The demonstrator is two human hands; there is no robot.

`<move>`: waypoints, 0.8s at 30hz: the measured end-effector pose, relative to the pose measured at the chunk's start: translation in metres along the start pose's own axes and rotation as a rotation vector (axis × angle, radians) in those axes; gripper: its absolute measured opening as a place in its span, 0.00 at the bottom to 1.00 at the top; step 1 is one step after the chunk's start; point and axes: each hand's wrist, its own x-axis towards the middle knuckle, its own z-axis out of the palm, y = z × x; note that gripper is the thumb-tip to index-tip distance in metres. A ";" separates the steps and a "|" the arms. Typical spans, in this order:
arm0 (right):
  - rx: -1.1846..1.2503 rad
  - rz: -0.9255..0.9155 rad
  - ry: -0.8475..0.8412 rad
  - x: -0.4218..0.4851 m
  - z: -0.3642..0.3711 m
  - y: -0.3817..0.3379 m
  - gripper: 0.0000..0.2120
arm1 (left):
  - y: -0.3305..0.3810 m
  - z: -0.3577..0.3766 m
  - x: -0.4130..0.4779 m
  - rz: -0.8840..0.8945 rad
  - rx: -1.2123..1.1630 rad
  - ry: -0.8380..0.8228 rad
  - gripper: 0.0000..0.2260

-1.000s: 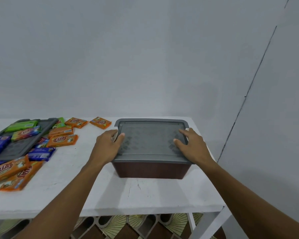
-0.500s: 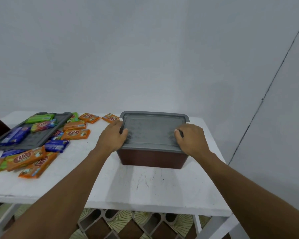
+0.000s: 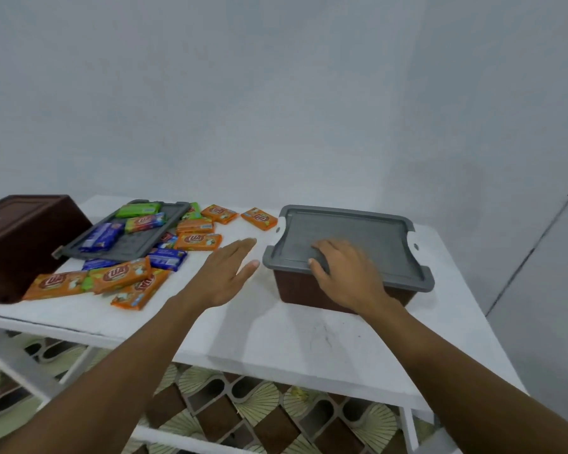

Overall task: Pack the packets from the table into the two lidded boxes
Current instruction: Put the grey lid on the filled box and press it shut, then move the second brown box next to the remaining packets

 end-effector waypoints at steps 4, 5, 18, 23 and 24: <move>0.026 -0.105 0.070 0.016 0.023 -0.052 0.18 | -0.073 -0.017 -0.027 -0.051 0.132 0.041 0.41; 0.027 -0.135 0.075 0.022 0.032 -0.069 0.18 | -0.096 -0.021 -0.032 -0.092 0.168 0.045 0.42; 0.107 -0.173 -0.341 0.094 0.185 -0.279 0.35 | -0.353 -0.074 -0.072 -0.429 0.294 -0.007 0.42; 0.040 -0.160 -0.371 0.106 0.236 -0.320 0.36 | -0.385 -0.073 -0.051 -0.287 0.298 -0.071 0.44; 0.022 -0.142 -0.340 0.105 0.240 -0.318 0.35 | -0.386 -0.073 -0.046 -0.275 0.309 -0.091 0.42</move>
